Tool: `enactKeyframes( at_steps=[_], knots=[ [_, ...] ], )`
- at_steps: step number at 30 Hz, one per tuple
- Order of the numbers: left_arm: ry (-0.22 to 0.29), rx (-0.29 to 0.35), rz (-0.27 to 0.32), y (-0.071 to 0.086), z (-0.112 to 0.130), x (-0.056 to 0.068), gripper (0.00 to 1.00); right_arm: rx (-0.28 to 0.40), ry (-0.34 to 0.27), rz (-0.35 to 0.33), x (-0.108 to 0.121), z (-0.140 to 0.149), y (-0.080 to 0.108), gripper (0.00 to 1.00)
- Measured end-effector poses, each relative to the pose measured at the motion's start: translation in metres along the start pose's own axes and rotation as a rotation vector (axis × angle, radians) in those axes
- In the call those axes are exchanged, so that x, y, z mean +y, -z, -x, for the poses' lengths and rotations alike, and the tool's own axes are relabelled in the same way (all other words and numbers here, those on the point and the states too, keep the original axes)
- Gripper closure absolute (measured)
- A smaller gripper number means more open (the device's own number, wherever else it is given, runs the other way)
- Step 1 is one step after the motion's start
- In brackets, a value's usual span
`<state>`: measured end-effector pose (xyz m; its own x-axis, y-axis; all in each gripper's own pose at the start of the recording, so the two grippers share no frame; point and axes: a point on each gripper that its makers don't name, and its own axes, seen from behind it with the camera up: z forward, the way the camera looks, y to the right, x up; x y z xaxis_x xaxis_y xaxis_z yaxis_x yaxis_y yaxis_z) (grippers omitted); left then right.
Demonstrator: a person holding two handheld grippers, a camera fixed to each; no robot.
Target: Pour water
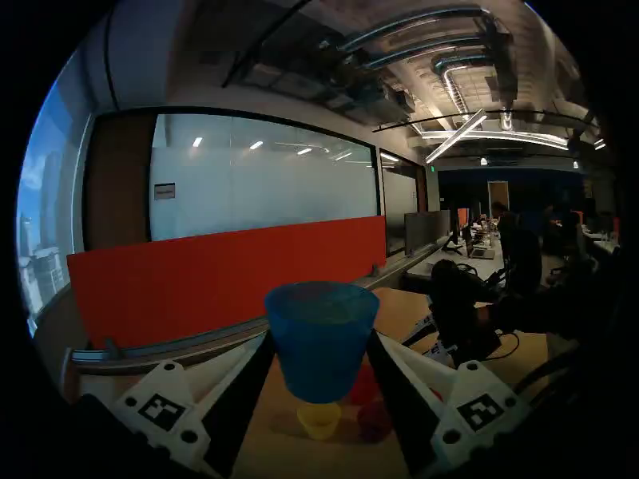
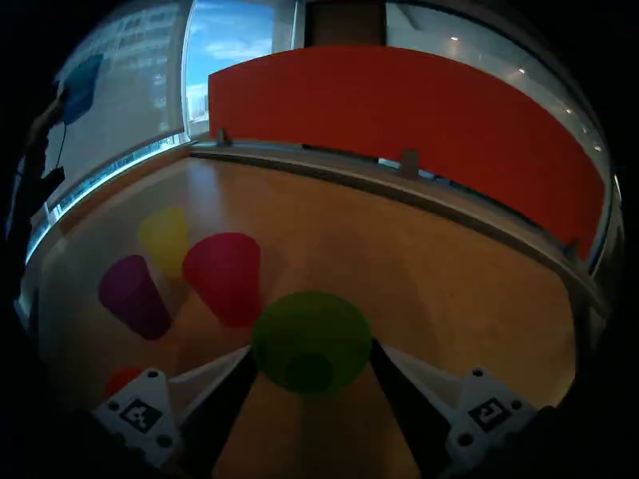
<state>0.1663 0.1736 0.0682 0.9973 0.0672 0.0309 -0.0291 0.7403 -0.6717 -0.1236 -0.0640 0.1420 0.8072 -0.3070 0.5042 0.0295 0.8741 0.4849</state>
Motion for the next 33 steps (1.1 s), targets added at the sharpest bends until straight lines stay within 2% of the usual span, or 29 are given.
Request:
enactKeyframes(
  at_steps=[2, 6, 12, 15, 21, 33],
  knots=[
    [0.0, -0.001, 0.001, 0.0, 0.001, 0.0, 0.19, 0.001, -0.002, 0.002, 0.001, -0.001, 0.0, 0.0],
    [0.0, -0.003, 0.004, 0.0, 0.001, 0.001, 0.19, 0.001, -0.005, 0.008, 0.002, -0.001, 0.001, 0.09],
    [-0.001, -0.003, 0.003, 0.0, 0.002, 0.001, 0.19, 0.013, -0.004, 0.008, 0.002, -0.003, 0.002, 0.1],
    [0.0, -0.004, 0.001, 0.001, 0.003, -0.001, 0.19, 0.043, -0.008, 0.008, 0.001, -0.012, 0.007, 0.1],
    [-0.002, -0.007, -0.003, 0.003, 0.004, -0.001, 0.19, 0.098, -0.003, -0.005, -0.005, -0.035, 0.028, 0.1],
    [0.0, -0.007, 0.006, 0.011, 0.005, 0.007, 0.19, 0.209, 0.052, -0.033, -0.042, -0.081, 0.075, 0.1]
  ],
)
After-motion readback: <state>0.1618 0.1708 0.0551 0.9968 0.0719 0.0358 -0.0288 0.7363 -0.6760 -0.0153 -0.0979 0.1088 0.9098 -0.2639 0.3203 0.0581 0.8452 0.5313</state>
